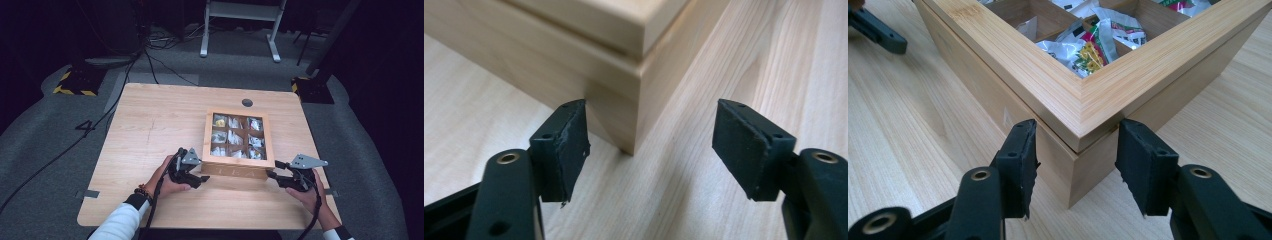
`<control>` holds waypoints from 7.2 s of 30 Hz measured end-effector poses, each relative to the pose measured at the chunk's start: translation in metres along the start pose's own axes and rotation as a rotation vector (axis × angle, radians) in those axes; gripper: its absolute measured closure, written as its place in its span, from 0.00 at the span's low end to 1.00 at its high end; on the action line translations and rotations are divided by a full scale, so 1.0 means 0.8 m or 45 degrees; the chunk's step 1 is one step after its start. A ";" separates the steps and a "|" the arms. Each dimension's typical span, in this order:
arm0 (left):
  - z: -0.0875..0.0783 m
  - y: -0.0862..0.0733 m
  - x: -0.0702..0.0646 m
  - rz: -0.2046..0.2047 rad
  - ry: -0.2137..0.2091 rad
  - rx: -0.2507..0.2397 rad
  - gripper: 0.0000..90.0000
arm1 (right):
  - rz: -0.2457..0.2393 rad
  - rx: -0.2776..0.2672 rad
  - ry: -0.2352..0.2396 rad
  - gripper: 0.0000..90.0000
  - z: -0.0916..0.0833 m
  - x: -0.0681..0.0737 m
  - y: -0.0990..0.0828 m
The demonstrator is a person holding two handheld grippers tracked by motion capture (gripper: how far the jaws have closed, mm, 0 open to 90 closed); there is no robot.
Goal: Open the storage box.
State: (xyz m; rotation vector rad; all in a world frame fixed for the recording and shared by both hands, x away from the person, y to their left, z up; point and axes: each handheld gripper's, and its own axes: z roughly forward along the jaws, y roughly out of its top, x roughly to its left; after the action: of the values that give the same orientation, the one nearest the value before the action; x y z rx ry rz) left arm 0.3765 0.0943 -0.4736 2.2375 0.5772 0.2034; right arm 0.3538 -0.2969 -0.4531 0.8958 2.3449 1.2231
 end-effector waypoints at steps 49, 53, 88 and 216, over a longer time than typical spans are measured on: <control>-0.035 0.039 0.004 0.018 0.202 -0.180 0.42 | -0.044 -0.105 -0.129 0.59 -0.015 0.007 0.018; -0.038 0.043 0.007 0.006 0.225 -0.199 0.41 | -0.054 -0.133 -0.146 0.58 -0.018 0.007 0.024; -0.051 0.081 0.023 0.013 0.286 -0.351 0.47 | -0.089 -0.288 -0.190 0.60 -0.035 -0.007 0.067; -0.007 -0.057 0.005 -0.019 0.074 0.089 0.21 | 0.081 -0.395 -0.401 0.72 0.022 -0.156 0.253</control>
State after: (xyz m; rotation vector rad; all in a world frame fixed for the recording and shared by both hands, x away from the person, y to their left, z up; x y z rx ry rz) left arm 0.3627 0.1260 -0.5038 2.2999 0.6411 0.2446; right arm 0.5317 -0.2836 -0.2943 0.9790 1.8356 1.3155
